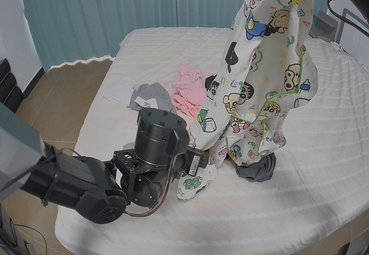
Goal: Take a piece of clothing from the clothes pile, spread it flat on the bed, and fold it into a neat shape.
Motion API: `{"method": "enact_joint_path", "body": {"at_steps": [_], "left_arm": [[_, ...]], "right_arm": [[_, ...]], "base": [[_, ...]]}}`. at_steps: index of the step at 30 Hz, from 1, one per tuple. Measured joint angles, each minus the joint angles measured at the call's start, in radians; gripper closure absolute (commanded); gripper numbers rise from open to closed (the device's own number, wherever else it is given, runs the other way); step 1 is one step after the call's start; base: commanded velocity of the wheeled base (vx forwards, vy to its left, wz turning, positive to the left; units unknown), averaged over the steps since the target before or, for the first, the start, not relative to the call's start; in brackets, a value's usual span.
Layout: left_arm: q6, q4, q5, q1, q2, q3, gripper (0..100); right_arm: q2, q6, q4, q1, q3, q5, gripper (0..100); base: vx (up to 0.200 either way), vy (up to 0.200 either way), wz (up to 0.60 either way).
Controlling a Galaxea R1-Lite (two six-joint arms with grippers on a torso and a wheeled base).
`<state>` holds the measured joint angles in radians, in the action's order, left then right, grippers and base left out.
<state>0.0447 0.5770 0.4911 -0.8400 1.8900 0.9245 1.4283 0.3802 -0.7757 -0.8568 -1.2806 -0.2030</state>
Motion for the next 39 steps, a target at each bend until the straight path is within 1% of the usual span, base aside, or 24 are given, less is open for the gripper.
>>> {"method": "enact_joint_path", "body": {"at_steps": [2,3,6,13,21,27,32,36,39], "left_arm": [[0.010,0.053,0.000,-0.001,0.021,-0.005,0],[0.014,0.077,0.001,-0.001,0.030,-0.008,100],[0.029,0.129,0.003,-0.002,0.057,-0.026,100],[0.077,0.137,-0.001,-0.004,0.084,-0.057,100],[0.132,0.151,-0.004,-0.027,0.060,-0.148,100],[0.154,0.157,-0.031,-0.032,-0.022,-0.224,100],[0.157,0.157,-0.063,-0.033,-0.135,-0.283,100],[0.157,0.153,-0.084,-0.026,-0.237,-0.306,100],[0.154,0.140,-0.121,-0.009,-0.320,-0.309,100]], "right_arm": [[0.000,0.001,0.000,0.000,0.000,0.000,100],[-0.001,0.003,0.000,0.000,0.000,0.000,100],[-0.001,0.020,0.000,0.000,0.000,0.001,100],[-0.001,0.035,0.000,0.007,0.000,0.001,100],[-0.008,0.036,0.000,0.040,0.024,0.001,100],[-0.024,0.034,0.001,0.083,0.072,0.003,100],[-0.047,0.033,0.002,0.124,0.140,0.015,100],[-0.073,0.027,0.004,0.156,0.212,0.024,100],[-0.095,0.020,0.005,0.178,0.278,0.034,100]], "base": [[0.000,0.000,0.00],[0.000,0.000,0.00],[0.000,0.000,0.00],[0.000,0.000,0.00],[0.000,0.000,0.00],[0.000,0.000,0.00],[0.000,0.000,0.00],[0.000,0.000,0.00],[0.000,0.000,0.00]]}}
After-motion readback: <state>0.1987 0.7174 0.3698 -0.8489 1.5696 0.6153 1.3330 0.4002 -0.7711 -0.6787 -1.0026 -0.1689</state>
